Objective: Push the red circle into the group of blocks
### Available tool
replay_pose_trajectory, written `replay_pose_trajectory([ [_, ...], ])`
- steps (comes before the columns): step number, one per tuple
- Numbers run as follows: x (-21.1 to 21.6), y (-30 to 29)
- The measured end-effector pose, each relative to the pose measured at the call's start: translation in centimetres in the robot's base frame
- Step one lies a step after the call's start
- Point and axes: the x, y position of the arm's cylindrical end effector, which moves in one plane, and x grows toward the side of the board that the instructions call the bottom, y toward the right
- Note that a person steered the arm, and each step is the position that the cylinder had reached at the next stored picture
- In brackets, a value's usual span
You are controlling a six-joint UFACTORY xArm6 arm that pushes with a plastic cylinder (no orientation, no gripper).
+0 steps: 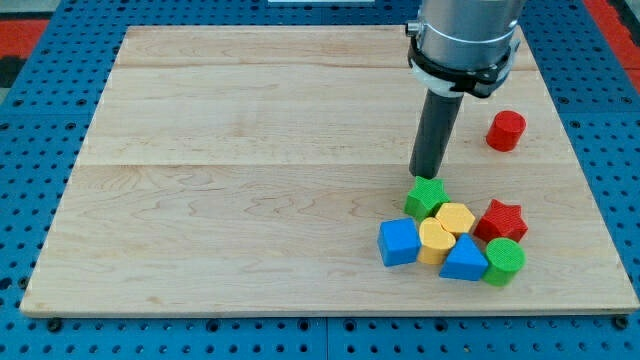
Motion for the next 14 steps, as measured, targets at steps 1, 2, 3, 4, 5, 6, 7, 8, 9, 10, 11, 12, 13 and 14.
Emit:
replay_pose_trajectory([
  [1,1.4,0.0],
  [2,-0.4,1.4],
  [3,-3.1,8.8],
  [4,-6.3,15.2],
  [5,-7.6,14.9],
  [6,-4.4,17.2],
  [7,-9.2,23.2],
  [8,-12.6,16.8],
  [9,-11.5,4.9],
  [10,-8.3,-2.7],
  [11,-7.2,-4.8],
  [12,-10.6,-7.3],
  [13,-8.7,-10.2],
  [14,-5.6,-10.2],
])
